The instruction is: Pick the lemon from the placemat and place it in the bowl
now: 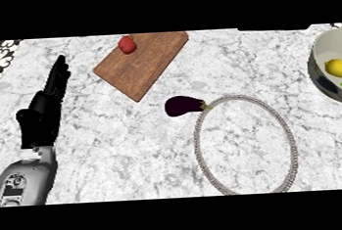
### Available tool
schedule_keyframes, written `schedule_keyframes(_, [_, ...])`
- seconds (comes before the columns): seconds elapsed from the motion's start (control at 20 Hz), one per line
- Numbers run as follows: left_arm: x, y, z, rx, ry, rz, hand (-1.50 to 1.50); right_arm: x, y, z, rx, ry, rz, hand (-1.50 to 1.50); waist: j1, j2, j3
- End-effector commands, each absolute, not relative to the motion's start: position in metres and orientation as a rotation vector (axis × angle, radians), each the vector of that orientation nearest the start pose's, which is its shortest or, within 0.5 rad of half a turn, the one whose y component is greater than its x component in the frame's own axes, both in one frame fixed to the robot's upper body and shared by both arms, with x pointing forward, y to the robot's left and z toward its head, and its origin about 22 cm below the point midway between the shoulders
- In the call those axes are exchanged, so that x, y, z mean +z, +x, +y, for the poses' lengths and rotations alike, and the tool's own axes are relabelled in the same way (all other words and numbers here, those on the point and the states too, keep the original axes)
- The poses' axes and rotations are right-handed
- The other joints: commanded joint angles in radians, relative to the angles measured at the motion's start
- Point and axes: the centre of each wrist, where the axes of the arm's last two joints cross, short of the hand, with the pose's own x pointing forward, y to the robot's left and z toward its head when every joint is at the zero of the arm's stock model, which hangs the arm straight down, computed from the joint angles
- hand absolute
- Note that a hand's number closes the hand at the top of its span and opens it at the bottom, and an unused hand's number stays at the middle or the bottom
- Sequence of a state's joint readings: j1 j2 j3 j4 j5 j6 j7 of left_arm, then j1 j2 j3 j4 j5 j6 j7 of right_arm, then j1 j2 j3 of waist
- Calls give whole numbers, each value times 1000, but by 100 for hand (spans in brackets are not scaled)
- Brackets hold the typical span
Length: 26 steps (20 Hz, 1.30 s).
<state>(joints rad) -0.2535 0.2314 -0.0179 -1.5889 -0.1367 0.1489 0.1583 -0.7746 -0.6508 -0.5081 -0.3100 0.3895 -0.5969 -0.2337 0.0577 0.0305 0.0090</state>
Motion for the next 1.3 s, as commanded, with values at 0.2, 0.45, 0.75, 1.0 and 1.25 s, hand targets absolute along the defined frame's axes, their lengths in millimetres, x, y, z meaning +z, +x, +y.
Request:
schedule_keyframes(0.2, [78, 291, 266, -182, 375, -1671, 0, 67, 339, -491, -341, -1201, -1427, -150, -21, -14, -5])
schedule_keyframes(0.45, [90, 294, 264, -192, 397, -1660, 0, 53, 299, -522, -385, -1116, -1469, -150, -41, -23, -6])
schedule_keyframes(0.75, [77, 292, 263, -153, 401, -1653, 0, 54, 287, -529, -392, -982, -1566, -150, -60, -32, -9])
schedule_keyframes(1.0, [75, 283, 264, -161, 415, -1641, 0, 20, 241, -535, -325, -911, -1585, -150, -72, -36, -10])
schedule_keyframes(1.25, [64, 278, 284, -171, 402, -1636, 0, -4, 229, -516, -345, -908, -1642, -150, -63, -32, -10])
